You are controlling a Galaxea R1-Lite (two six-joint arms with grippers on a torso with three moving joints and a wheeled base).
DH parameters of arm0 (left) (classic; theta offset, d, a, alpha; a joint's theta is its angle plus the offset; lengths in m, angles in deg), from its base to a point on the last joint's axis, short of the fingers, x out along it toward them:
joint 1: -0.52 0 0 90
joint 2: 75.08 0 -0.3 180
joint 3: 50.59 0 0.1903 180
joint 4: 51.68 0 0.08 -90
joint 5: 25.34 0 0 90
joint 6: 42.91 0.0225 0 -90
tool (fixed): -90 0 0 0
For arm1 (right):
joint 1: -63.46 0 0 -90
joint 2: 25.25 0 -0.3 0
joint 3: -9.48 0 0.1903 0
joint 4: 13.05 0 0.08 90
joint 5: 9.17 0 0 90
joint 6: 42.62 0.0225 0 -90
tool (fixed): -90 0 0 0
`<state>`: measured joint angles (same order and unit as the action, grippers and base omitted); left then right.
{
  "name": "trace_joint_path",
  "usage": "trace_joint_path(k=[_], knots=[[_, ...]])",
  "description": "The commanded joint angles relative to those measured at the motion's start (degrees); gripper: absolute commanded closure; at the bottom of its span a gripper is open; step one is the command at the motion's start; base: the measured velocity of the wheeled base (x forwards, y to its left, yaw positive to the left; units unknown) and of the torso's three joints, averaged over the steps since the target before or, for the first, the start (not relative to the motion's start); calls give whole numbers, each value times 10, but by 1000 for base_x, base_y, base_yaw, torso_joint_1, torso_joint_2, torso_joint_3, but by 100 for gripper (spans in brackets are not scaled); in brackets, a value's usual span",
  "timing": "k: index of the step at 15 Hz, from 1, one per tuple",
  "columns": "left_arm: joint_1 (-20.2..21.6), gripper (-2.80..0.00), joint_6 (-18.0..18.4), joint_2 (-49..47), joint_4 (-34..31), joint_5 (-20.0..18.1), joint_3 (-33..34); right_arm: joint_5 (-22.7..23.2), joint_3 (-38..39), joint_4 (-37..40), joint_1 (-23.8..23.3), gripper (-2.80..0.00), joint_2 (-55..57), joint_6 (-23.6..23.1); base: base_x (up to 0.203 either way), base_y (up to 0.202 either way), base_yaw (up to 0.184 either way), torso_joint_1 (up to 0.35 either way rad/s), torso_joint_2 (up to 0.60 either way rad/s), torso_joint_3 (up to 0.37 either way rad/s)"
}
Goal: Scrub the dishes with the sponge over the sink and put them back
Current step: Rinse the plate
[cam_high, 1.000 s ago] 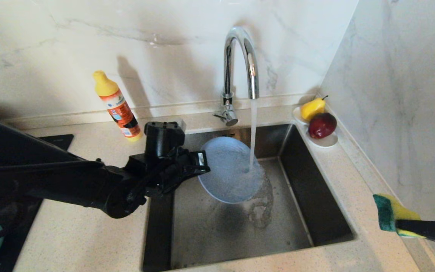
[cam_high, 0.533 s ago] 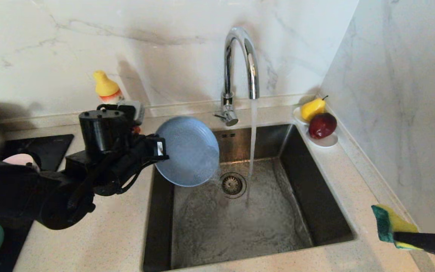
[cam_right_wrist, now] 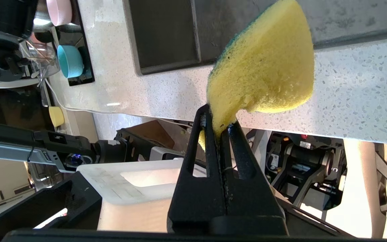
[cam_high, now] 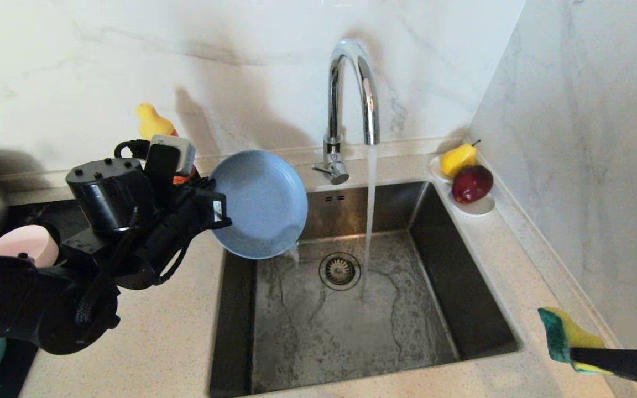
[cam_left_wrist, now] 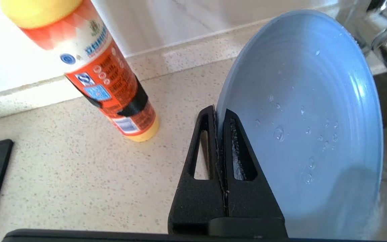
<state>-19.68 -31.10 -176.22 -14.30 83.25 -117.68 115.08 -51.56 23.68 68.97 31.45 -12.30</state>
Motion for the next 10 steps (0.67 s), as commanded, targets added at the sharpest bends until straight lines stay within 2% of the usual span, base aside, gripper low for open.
trace_joint_path(k=[1,3,8,10], knots=[[0,0,4,9,3,-3,-11,2,6,0,0,0,0,2,0,0,0,0,0,0],[0,0,13,12,3,-8,-11,2,9,-8,0,0,2,2,0,0,0,0,0,0],[2,0,5,12,1,-8,-6,9,9,-9,0,0,6,2,0,0,0,0,0,0],[30,0,-3,11,-8,-10,-8,10,11,-15,0,0,9,2,0,0,0,0,0,0]])
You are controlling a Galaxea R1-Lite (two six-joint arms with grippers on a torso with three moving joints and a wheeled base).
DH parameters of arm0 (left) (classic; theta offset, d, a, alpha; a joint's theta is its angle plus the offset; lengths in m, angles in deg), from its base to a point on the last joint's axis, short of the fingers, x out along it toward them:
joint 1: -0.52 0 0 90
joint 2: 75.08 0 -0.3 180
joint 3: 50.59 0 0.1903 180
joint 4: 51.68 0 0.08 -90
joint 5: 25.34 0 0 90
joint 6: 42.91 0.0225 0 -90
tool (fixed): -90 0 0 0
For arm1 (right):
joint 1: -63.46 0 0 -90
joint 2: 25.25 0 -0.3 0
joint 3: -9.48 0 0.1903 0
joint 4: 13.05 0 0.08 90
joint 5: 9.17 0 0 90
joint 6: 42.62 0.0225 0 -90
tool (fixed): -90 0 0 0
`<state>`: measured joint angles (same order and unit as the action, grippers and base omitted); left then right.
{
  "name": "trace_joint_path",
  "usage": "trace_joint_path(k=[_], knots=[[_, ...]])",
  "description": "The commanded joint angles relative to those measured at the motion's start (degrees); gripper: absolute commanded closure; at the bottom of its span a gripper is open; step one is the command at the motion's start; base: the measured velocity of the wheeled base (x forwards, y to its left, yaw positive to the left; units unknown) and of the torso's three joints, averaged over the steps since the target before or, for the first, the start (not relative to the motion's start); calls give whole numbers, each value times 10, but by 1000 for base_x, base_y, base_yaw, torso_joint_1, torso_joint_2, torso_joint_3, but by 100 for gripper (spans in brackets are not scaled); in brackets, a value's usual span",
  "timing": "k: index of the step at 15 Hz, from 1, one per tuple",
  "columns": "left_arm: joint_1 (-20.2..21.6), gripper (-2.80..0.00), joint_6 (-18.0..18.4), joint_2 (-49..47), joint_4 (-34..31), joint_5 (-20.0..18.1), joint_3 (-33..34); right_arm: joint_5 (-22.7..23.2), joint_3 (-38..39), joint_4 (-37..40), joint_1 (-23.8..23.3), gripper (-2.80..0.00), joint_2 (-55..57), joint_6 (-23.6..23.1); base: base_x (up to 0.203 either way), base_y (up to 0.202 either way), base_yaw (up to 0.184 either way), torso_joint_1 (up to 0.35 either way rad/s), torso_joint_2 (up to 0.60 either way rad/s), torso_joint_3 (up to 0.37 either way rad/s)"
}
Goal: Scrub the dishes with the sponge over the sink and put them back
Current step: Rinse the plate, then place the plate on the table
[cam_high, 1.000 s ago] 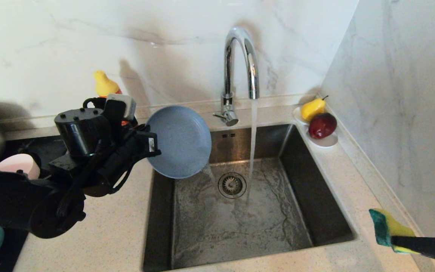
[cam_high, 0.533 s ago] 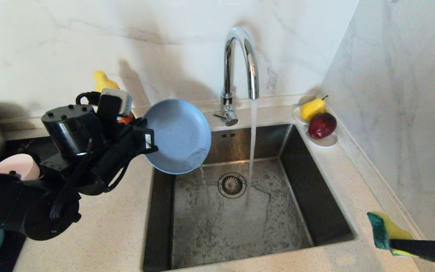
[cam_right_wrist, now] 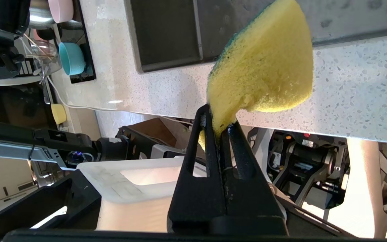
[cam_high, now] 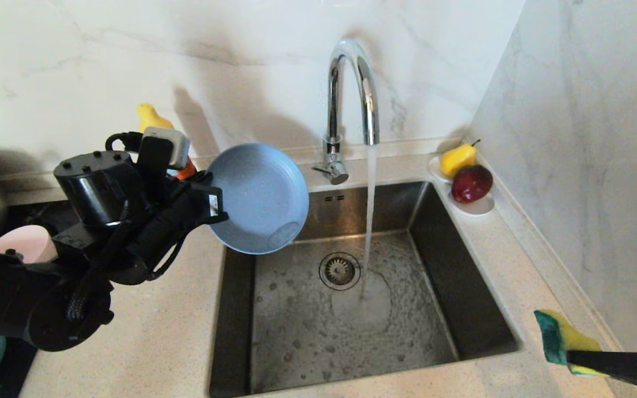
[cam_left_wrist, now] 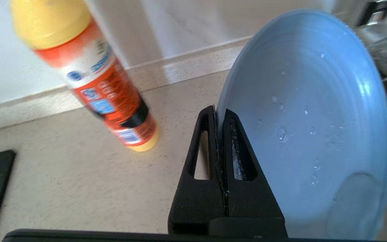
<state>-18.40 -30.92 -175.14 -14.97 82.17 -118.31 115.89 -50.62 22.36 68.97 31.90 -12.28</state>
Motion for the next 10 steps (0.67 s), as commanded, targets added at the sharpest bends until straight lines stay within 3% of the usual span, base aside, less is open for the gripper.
trace_joint_path(k=[1,4,7,10], knots=[[30,0,-20,1,-25,1,-6,2,3,-3,0,0,8,2,0,0,0,0,0,0],[82,0,-118,33,-207,-22,-33,2,4,-15,0,0,12,2,0,0,0,0,0,0],[160,0,-245,101,-399,-121,-59,3,5,-16,0,0,16,2,0,0,0,0,0,0],[227,0,-292,140,-496,-179,-59,3,6,-24,0,0,20,2,0,0,0,0,0,0]])
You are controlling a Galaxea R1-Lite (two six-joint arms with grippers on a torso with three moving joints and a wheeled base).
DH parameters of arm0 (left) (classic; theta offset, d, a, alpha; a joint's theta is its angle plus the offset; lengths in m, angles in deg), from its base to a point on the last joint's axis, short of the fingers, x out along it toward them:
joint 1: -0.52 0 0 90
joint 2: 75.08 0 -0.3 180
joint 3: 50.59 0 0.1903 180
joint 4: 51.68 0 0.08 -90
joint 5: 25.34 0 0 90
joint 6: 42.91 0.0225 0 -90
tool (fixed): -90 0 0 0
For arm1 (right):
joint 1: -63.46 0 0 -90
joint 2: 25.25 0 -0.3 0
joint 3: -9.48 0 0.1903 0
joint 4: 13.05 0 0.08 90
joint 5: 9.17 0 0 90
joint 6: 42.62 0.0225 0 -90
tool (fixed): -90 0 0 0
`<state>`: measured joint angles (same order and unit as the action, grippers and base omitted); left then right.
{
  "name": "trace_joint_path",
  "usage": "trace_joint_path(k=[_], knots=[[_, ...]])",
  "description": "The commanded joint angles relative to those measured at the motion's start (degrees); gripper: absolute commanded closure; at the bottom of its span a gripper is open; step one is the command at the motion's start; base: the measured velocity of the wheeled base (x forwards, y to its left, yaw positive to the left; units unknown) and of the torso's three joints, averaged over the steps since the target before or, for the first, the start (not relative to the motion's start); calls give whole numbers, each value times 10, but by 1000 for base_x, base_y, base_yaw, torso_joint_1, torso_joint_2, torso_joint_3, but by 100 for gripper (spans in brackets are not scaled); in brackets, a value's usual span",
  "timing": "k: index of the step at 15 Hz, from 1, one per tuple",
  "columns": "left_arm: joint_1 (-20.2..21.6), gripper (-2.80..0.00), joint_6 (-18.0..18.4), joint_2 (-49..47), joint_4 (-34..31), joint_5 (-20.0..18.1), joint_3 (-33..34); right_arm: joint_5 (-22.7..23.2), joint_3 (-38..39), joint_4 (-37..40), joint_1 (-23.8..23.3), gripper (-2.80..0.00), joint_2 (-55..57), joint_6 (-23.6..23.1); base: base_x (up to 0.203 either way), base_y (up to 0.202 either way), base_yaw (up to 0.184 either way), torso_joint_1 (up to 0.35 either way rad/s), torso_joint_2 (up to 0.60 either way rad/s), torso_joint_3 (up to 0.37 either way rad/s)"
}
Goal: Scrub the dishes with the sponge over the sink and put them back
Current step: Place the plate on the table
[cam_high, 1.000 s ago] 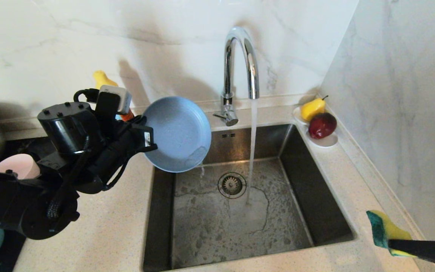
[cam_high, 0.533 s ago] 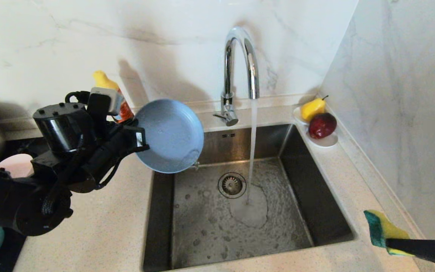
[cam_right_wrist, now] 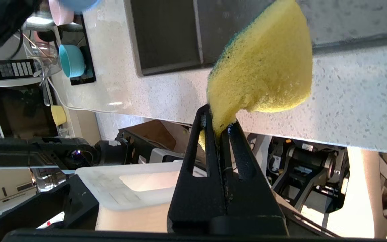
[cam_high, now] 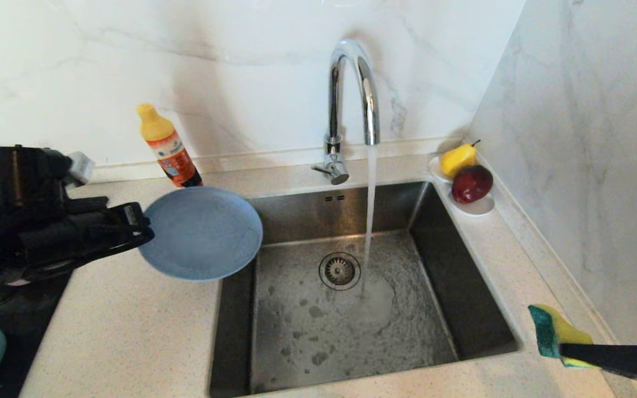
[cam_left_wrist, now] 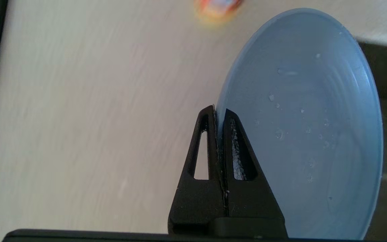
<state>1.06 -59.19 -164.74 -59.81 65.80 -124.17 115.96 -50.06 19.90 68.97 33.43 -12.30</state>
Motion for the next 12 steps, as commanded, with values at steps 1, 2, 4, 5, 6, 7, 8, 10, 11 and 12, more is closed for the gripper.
trace_joint_path(k=[1,2,4,5,6,7,8,10,11,12], knots=[[53,0,-12,54,-90,-29,-1,2,3,-2,0,0,6,2,0,0,0,0,0,0],[67,0,-12,70,-122,-45,0,2,3,-7,0,0,7,2,0,0,0,0,0,0],[101,0,-10,93,-164,-74,7,2,2,-10,0,0,14,2,0,0,0,0,0,0],[118,0,-7,91,-170,-79,13,2,3,-19,-1,0,21,2,0,0,0,0,0,0],[133,0,-6,86,-170,-80,19,2,6,-28,0,0,28,2,0,0,0,0,0,0],[151,0,-5,75,-167,-80,24,2,10,-40,0,0,35,2,0,0,0,0,0,0],[168,0,-4,61,-165,-80,25,2,11,-49,0,0,43,2,0,0,0,0,0,0],[202,0,-1,30,-162,-81,22,8,15,-64,-1,0,57,2,0,0,0,0,0,0],[212,0,-1,18,-155,-83,20,12,20,-73,-1,0,64,2,0,0,0,0,0,0],[219,0,-1,8,-147,-85,19,14,23,-84,-1,0,73,2,0,0,0,0,0,0]])
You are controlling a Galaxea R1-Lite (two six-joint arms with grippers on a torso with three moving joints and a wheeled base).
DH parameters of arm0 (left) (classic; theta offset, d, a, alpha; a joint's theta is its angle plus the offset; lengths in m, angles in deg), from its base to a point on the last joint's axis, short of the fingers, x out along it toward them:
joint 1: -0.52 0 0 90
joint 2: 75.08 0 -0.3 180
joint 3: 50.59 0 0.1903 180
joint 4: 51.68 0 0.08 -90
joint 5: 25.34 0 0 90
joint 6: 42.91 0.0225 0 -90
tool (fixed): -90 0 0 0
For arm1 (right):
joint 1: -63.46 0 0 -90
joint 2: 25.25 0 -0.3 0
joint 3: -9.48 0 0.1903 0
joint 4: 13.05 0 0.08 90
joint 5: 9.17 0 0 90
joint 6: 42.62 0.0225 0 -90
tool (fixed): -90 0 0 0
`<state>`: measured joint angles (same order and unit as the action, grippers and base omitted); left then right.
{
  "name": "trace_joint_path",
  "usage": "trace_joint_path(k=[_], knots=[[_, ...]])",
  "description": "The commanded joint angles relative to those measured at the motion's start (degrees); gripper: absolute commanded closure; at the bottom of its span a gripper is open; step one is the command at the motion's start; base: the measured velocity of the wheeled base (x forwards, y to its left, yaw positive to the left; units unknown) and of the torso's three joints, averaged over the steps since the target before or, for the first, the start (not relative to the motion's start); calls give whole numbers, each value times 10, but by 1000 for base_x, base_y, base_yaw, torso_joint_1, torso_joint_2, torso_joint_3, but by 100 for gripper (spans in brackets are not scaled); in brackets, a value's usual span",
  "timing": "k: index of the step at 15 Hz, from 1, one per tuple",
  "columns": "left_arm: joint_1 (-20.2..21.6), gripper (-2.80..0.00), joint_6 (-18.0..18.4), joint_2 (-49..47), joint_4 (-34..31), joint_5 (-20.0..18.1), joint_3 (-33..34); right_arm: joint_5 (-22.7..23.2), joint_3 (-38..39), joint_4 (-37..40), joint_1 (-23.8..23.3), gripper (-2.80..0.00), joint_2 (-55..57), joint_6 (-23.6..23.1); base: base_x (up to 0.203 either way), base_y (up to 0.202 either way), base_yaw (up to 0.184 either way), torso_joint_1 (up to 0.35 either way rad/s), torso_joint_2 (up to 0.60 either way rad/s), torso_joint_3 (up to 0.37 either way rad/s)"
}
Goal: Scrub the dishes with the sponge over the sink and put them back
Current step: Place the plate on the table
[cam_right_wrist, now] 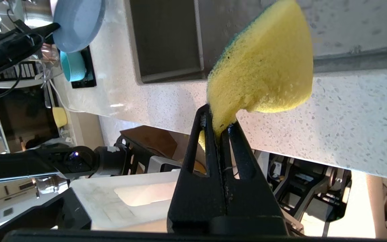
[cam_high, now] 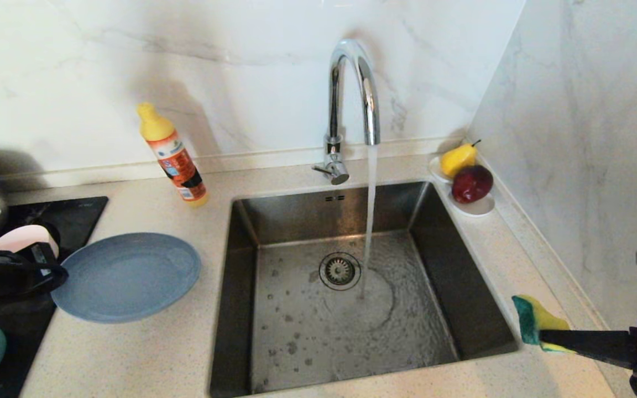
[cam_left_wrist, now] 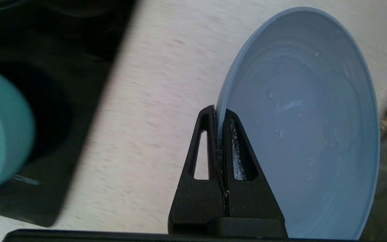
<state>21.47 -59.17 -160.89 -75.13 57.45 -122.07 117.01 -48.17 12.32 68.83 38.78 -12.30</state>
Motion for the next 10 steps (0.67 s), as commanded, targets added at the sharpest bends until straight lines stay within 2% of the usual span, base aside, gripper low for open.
trace_joint_path(k=[1,9,10], knots=[[20,0,-3,-42,16,-2,-6,4,6,-18,0,0,28,2,0,0,0,0,0,0],[64,0,-2,-133,56,-11,-47,18,9,-39,1,0,58,2,0,0,0,0,0,0],[63,-280,-1,-135,56,-12,-46,18,9,-39,1,0,60,2,0,0,0,0,0,0]])
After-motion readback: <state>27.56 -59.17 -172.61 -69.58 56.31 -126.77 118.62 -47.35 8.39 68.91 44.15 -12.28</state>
